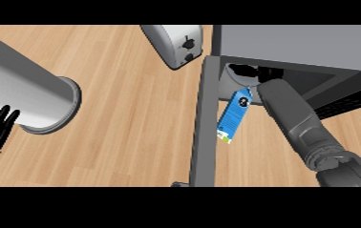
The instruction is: Pick up the milk, place it into the microwave and close the microwave
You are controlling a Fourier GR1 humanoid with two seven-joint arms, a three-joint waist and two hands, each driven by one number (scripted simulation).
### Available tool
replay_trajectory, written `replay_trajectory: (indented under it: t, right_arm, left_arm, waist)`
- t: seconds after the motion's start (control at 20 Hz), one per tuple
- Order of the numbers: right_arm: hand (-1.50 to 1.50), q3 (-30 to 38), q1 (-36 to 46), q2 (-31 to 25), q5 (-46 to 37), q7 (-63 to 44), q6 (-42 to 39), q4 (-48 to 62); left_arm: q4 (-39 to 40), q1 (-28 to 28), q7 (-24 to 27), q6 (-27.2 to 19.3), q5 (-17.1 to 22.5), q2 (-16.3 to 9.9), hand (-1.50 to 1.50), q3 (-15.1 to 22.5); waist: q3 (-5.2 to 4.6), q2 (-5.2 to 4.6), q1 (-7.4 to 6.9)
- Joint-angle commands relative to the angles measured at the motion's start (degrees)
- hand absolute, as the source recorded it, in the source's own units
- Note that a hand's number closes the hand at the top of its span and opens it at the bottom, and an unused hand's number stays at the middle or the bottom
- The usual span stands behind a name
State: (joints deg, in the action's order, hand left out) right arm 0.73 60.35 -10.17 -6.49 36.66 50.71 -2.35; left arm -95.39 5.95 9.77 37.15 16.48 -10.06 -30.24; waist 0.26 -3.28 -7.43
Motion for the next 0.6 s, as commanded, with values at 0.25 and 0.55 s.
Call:
replay_trajectory:
  t: [0.25,0.55]
  right_arm:
    - [-1.5,0.58,-0.65,0.68,0.27,1.62,-1.95,-1.38]
    - [-1.5,1.83,-0.48,-0.19,1.18,1.41,-4.91,-1.79]
  left_arm:
    - [2.23,0.85,3.03,0.79,-1.05,0.42,-1.5,-0.46]
    - [-0.95,0.61,0.93,-0.42,-1.0,0.4,-1.5,0.14]
  waist:
    - [-0.05,0.58,1.07]
    - [-0.02,1.2,2.26]
